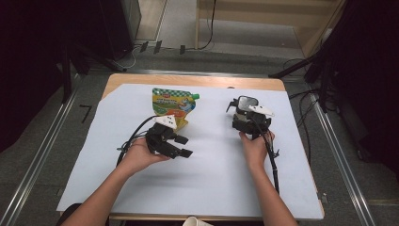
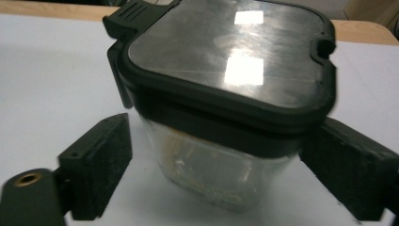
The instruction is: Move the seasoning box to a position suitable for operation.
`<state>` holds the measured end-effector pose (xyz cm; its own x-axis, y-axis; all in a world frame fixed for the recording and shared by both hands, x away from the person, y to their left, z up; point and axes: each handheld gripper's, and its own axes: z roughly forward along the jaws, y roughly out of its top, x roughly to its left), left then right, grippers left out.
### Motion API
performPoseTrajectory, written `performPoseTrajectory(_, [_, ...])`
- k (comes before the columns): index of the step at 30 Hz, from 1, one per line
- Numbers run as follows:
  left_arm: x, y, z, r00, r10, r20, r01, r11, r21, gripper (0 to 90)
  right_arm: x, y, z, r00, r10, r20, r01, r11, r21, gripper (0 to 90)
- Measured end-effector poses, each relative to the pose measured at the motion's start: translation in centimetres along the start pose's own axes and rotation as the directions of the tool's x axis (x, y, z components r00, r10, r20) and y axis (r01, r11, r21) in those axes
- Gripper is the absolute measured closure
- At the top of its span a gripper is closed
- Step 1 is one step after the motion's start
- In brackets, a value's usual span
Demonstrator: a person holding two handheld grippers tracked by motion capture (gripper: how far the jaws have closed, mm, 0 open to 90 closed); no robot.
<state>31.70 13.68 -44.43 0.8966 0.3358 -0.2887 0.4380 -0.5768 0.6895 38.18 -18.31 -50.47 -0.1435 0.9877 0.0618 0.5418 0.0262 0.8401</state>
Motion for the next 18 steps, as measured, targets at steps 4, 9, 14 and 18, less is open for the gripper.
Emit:
performPoseTrajectory(4, [0.0, -0.2, -0.2, 1.0, 0.0, -0.002, 0.0, 1.0, -0.004, 40.1, 0.7, 0.1, 1.3, 0.997, 0.006, 0.077, -0.005, 1.0, -0.01, 7.5])
performPoseTrajectory(9, [0.1, -0.5, -0.6, 0.9998, -0.017, -0.005, 0.017, 0.9997, -0.016, 40.3, 0.6, 0.1, 2.5, 0.9915, 0.112, 0.066, -0.109, 0.993, -0.047, 5.0])
performPoseTrajectory(14, [0.0, -0.7, -0.7, 0.9998, -0.019, -0.008, 0.019, 0.9997, -0.016, 40.3, 0.8, 0.2, 3.4, 0.9849, 0.14, 0.102, -0.135, 0.989, -0.062, 6.1])
performPoseTrajectory(18, [0.0, -0.9, -0.8, 0.9996, -0.027, -0.006, 0.027, 0.9994, -0.022, 40.4, 0.9, 0.5, 3.8, 0.9793, 0.158, 0.126, -0.149, 0.986, -0.081, 7.9])
